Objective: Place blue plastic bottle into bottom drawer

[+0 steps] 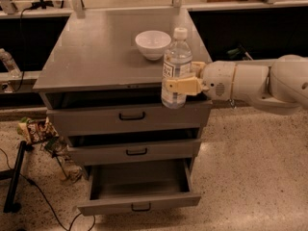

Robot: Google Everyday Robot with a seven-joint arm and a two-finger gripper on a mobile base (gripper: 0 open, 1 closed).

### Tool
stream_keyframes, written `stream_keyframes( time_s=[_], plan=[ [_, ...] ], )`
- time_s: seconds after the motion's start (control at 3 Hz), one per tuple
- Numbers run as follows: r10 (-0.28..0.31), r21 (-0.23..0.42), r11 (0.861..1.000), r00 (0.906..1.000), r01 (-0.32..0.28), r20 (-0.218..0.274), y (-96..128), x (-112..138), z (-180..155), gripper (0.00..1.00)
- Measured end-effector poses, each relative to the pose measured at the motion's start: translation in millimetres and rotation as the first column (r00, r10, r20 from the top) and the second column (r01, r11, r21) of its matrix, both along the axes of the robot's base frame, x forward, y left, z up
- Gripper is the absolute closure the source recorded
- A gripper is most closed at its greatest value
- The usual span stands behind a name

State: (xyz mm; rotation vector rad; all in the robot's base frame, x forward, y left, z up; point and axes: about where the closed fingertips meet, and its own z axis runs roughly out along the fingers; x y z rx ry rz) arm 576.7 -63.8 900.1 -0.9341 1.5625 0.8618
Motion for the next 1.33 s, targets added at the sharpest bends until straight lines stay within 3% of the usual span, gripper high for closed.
stream_keyframes(
  time_s=[0.67,1.0,1.33],
  plan=[
    [0.004,0.021,1.000,0.9999,-0.004,-0.017,9.9,-7.4,-12.7,1.00],
    [0.008,0.063,0.998,0.9973,-0.003,-0.072,17.5,-21.1,-59.4,1.00],
    [0.052,0.069,0.997,0.9953,-0.046,-0.082,27.9,-41.2,-101.4,1.00]
  ],
)
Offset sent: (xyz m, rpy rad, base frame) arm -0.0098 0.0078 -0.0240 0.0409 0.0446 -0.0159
